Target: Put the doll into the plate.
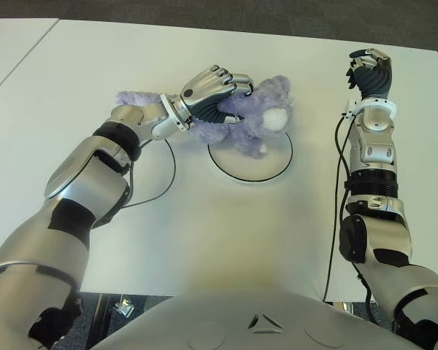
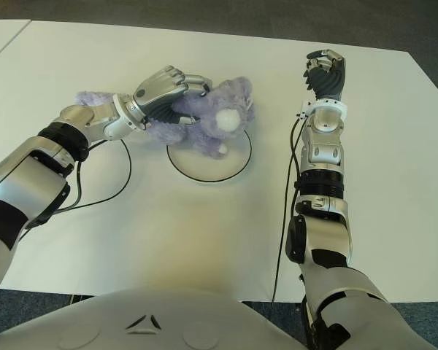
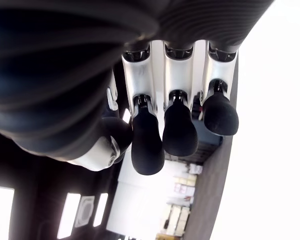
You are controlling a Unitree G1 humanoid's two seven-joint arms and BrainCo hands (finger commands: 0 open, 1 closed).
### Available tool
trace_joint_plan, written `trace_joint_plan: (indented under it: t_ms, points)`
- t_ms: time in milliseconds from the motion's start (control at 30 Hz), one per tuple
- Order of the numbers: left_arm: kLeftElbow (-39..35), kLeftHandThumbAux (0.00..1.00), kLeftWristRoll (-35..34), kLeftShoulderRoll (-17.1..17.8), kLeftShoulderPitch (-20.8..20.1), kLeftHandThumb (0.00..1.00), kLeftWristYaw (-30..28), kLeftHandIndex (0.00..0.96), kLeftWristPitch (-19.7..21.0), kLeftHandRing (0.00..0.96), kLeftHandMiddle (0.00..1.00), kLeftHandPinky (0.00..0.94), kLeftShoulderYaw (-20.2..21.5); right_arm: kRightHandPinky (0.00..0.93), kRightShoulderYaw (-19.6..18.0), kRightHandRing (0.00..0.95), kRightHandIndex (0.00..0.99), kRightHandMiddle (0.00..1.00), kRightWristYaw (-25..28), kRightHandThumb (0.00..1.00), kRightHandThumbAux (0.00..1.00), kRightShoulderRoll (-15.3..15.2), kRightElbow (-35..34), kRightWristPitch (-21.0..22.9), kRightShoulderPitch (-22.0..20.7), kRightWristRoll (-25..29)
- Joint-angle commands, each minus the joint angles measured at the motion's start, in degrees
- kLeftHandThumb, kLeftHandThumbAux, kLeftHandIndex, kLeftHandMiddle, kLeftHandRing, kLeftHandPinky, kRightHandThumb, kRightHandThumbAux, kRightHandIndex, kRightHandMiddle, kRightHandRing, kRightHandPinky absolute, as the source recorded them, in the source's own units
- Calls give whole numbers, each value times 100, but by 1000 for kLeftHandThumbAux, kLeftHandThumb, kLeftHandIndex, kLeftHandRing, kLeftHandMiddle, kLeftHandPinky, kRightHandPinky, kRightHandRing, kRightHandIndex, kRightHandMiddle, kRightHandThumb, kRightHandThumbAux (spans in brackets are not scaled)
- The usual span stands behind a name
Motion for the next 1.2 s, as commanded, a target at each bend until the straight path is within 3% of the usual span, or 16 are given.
trace_joint_plan:
  t_ms: [33, 767, 1200]
  points:
    - [3, 666, -129, -40, 171, 855, -89, 402, -132, 871, 534, 858, 113, 749, -10, 740, 436, 723, 8, 715, 714, 55, -20, 121, 103, 105]
    - [-1011, 668, -337, 174, 175, 854, -101, 397, -380, 868, 531, 826, 824, 746, -10, 738, 436, 721, 13, 714, 715, 66, 25, 97, 106, 109]
    - [-1705, 667, -603, 299, 463, 855, -798, 400, -470, 867, 539, 829, 1125, 748, 19, 742, 436, 726, 58, 714, 715, 52, 23, 93, 109, 101]
